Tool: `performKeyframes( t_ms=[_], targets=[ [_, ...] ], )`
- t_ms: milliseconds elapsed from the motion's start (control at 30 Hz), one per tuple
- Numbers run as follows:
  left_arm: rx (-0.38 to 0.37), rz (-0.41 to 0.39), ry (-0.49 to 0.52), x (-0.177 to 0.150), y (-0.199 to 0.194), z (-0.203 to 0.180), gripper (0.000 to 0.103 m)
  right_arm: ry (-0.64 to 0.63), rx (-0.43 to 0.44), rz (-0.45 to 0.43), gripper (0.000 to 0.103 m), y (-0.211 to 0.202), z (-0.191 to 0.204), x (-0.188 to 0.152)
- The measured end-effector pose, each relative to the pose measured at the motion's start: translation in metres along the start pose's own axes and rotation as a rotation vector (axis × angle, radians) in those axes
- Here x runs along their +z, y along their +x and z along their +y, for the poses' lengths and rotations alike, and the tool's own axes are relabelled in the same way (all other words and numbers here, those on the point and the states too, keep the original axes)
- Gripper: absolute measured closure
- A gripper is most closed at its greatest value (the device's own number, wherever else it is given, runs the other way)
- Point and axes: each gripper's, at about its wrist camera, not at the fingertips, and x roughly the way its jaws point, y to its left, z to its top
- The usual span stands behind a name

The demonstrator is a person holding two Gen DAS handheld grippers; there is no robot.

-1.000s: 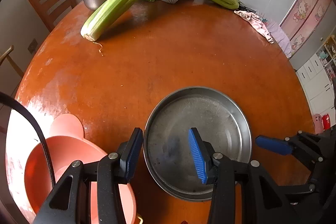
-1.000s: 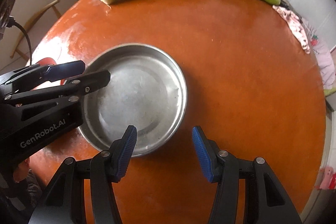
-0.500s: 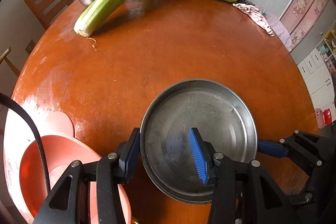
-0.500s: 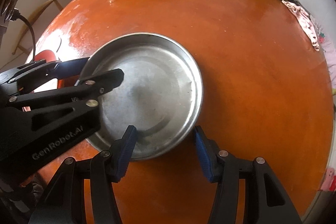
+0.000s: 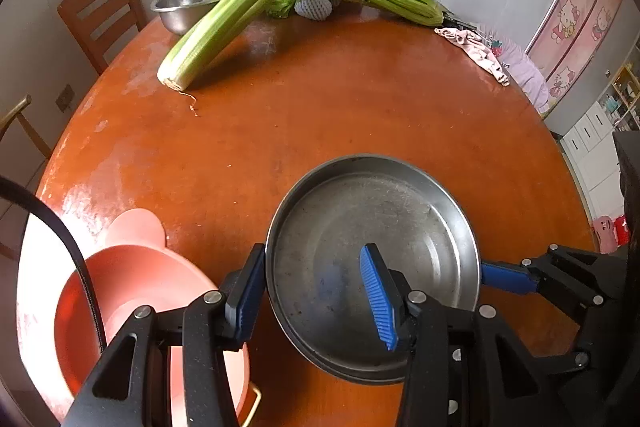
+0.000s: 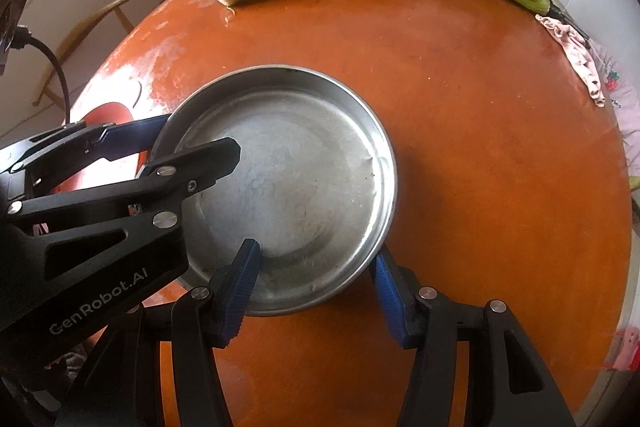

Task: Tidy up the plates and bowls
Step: 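Close both grippers on the steel pan rim and lift it, then carry the steel pan with both grippers over the pink plates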

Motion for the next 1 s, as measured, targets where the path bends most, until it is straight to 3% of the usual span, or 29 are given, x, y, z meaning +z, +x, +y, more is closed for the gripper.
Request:
performKeyframes(
  t_ms=[533, 1000],
  targets=[
    [0.007, -0.06, -0.031, -0.017, -0.041, 0.0, 0.056, -0.022, 0.016, -0.072, 0.044, -0.033, 0.01, -0.012],
    [0.051, -0.11, -0.08, -0.036, -0.079, 0.022, 0.056, -0.092, 0.038, -0.133, 0.044, -0.063, 0.051, -0.021]
  ],
)
